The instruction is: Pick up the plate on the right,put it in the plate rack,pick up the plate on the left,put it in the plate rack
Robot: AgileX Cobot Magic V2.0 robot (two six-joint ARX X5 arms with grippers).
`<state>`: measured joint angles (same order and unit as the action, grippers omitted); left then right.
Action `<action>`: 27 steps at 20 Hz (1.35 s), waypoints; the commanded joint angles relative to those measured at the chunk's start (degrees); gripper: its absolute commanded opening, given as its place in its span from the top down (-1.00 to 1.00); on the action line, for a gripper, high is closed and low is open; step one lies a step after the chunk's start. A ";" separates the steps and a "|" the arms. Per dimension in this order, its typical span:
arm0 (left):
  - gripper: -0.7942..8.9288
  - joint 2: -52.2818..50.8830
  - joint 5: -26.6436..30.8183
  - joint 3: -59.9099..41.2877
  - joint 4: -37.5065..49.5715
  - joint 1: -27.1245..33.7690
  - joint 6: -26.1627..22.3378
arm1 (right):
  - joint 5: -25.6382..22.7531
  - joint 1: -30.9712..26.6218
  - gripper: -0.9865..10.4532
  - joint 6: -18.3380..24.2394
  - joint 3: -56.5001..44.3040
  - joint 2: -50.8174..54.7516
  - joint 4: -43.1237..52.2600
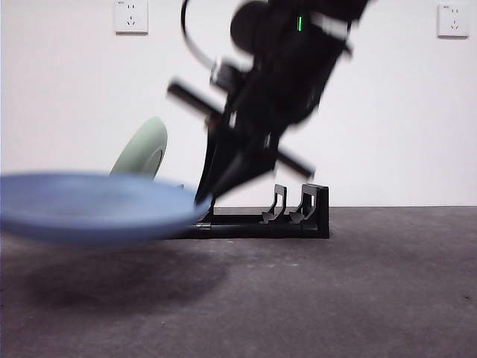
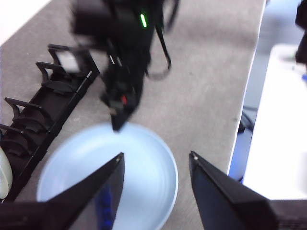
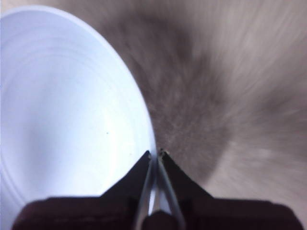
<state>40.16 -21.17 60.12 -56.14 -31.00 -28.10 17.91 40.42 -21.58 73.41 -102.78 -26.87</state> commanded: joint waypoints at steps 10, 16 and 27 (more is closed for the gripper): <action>0.09 8.31 15.21 0.09 8.17 -18.93 -13.51 | -6.40 -18.75 0.86 19.78 18.88 16.59 -44.87; -0.09 17.55 28.02 0.09 15.41 -28.04 -25.33 | -3.02 -25.03 0.86 21.99 20.76 19.76 -51.76; -0.08 25.33 39.21 0.09 25.29 -33.88 -30.71 | -0.50 -25.03 0.86 21.62 20.79 19.78 -51.80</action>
<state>65.17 17.87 60.12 -31.40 -64.66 -57.30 16.62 15.35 -0.12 94.00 -83.37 -77.54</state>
